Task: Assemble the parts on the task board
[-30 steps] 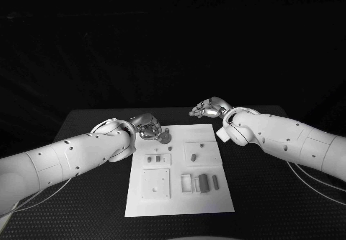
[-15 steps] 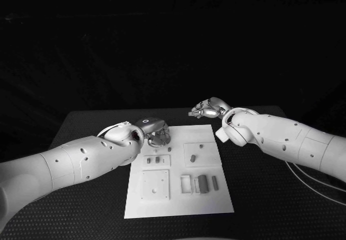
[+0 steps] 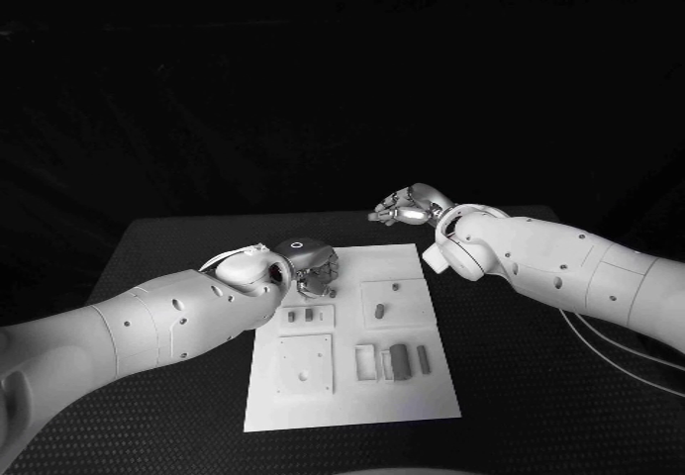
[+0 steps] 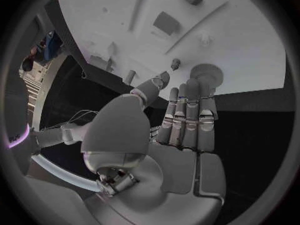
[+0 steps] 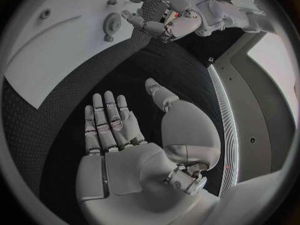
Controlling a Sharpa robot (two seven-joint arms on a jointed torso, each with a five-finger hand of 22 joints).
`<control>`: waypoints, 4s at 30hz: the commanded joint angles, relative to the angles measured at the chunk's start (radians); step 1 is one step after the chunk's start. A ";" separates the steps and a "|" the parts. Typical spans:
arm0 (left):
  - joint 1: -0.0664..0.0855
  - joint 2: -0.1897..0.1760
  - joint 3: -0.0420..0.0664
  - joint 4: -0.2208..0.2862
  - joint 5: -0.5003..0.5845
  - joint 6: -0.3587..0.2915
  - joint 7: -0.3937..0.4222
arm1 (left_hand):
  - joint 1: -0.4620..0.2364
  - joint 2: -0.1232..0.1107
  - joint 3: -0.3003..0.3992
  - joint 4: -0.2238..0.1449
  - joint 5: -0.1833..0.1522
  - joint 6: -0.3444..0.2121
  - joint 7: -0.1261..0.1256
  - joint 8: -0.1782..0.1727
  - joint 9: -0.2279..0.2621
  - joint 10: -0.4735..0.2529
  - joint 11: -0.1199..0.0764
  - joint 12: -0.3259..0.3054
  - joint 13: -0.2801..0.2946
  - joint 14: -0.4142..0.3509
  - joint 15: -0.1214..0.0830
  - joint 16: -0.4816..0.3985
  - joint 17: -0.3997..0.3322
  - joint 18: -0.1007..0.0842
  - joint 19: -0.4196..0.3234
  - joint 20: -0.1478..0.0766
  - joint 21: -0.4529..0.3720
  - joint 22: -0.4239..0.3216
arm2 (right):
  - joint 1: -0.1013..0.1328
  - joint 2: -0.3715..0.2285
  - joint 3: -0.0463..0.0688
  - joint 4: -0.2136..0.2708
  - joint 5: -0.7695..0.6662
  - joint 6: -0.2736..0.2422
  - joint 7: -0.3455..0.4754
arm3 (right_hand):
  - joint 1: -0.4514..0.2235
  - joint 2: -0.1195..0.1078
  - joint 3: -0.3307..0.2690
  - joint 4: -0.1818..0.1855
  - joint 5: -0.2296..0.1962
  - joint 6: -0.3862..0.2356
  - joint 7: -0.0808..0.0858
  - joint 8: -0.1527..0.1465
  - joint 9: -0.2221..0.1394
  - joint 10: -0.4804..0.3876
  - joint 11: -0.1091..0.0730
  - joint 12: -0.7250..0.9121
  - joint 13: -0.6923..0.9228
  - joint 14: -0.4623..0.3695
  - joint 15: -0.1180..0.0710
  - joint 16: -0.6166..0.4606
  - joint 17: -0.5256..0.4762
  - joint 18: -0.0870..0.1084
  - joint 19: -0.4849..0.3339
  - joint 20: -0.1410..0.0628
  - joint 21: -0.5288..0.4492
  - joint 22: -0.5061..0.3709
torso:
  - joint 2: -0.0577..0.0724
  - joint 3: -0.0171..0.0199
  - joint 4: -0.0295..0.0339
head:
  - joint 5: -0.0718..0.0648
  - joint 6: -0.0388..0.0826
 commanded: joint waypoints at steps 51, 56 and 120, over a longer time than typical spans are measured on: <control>-0.053 0.057 -0.004 -0.091 -0.039 -0.005 0.022 | -0.013 0.042 0.006 0.007 0.013 0.037 -0.013 0.003 -0.027 0.081 -0.035 -0.057 -0.014 0.124 -0.046 0.289 0.148 0.077 0.180 -0.049 0.198 0.263 | 0.009 0.008 0.001 0.007 0.017 0.003 0.026 | 0.005 0.008 -0.002 -0.003 -0.002 -0.039 0.045 -0.007 -0.010 -0.045 0.014 -0.005 -0.020 -0.062 0.024 -0.033 -0.009 -0.003 0.006 0.003 -0.020 0.011 | 0.010 -0.0009 -0.0017 | -0.006 -0.010; -0.055 0.064 -0.004 -0.098 -0.039 -0.002 0.021 | -0.019 0.046 0.010 0.007 0.011 0.040 -0.014 0.005 -0.027 0.087 -0.037 -0.056 -0.013 0.130 -0.048 0.296 0.146 0.079 0.186 -0.050 0.202 0.269 | 0.009 0.009 0.001 0.007 0.017 0.004 0.026 | 0.005 0.008 -0.002 -0.002 -0.002 -0.039 0.045 -0.007 -0.010 -0.046 0.014 -0.005 -0.021 -0.062 0.024 -0.033 -0.009 -0.003 0.006 0.003 -0.021 0.012 | 0.010 -0.0001 -0.0013 | -0.007 -0.011; -0.074 0.076 -0.023 -0.133 -0.155 0.113 -0.037 | 0.045 0.057 0.043 0.002 -0.019 0.112 -0.044 0.038 -0.017 0.177 -0.071 -0.036 0.017 0.188 -0.081 0.367 0.137 0.081 0.234 -0.076 0.247 0.277 | 0.009 0.004 0.000 0.015 0.015 0.006 0.029 | 0.003 0.010 -0.004 -0.001 -0.002 -0.038 0.046 -0.003 -0.010 -0.046 0.016 -0.001 -0.022 -0.064 0.024 -0.031 -0.007 -0.003 0.005 0.004 -0.025 0.016 | 0.010 -0.0027 -0.0003 | -0.012 -0.032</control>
